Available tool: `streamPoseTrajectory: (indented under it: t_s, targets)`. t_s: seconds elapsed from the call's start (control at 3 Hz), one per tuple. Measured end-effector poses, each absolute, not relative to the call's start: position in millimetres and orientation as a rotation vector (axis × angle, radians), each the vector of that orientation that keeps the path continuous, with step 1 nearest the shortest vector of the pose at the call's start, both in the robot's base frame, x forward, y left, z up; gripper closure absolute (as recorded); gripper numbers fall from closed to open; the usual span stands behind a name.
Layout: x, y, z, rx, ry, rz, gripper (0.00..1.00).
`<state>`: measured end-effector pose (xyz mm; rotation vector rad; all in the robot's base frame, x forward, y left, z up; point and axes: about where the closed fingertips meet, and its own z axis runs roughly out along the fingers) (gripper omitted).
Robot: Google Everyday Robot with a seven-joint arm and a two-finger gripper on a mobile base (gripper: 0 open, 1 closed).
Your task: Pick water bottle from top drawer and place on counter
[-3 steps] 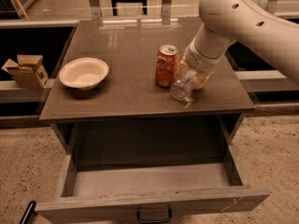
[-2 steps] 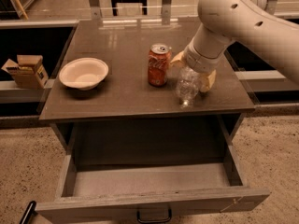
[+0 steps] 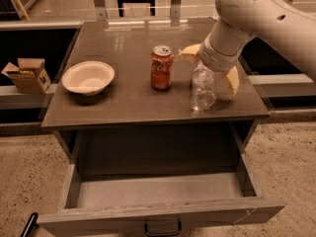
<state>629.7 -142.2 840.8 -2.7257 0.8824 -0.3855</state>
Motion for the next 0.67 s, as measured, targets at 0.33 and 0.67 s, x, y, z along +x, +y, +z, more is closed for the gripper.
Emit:
streamPoseTrajectory:
  t_s: [0.33, 0.67]
  targets:
    - [632.8, -148.6, 861.8, -2.636, 0.987, -0.388, 0.00]
    - [632.8, -148.6, 861.8, -2.636, 0.987, -0.388, 0.00]
